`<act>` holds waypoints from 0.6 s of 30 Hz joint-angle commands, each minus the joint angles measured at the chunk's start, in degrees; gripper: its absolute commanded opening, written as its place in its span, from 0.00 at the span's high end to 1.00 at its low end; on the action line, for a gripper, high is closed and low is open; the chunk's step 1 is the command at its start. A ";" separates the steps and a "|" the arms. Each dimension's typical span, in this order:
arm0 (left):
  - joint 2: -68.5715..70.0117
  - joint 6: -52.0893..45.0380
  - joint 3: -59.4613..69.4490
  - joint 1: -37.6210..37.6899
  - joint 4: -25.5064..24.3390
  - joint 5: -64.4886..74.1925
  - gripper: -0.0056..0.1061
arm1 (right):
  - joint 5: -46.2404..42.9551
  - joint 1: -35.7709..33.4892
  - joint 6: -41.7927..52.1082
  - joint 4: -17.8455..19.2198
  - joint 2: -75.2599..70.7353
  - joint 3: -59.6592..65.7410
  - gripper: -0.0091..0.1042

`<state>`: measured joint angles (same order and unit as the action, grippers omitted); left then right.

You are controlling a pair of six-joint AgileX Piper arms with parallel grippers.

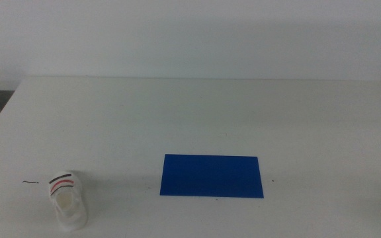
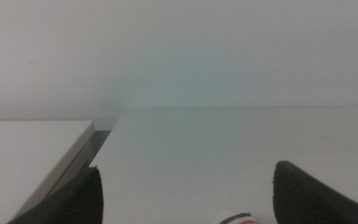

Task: Use one arm to grab the shoe from the table and place it on the mat.

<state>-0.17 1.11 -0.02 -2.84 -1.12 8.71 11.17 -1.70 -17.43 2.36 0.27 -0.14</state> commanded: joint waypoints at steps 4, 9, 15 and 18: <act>-6.56 3.51 -6.96 0.00 6.88 4.89 0.11 | -0.49 -0.10 0.20 0.42 -0.27 0.14 0.22; -24.69 6.92 -26.43 0.00 7.64 25.63 0.11 | -0.49 -0.10 0.20 0.42 -0.27 0.14 0.22; -43.53 23.51 -45.50 0.00 6.97 45.92 0.11 | -0.49 -0.10 0.20 0.42 -0.27 0.14 0.22; -51.70 30.72 -52.27 0.00 7.20 55.52 0.11 | -0.49 -0.10 0.20 0.42 -0.27 0.14 0.22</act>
<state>-48.29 26.84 -49.17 -2.84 5.92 58.19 11.17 -1.70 -17.43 2.36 0.27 -0.14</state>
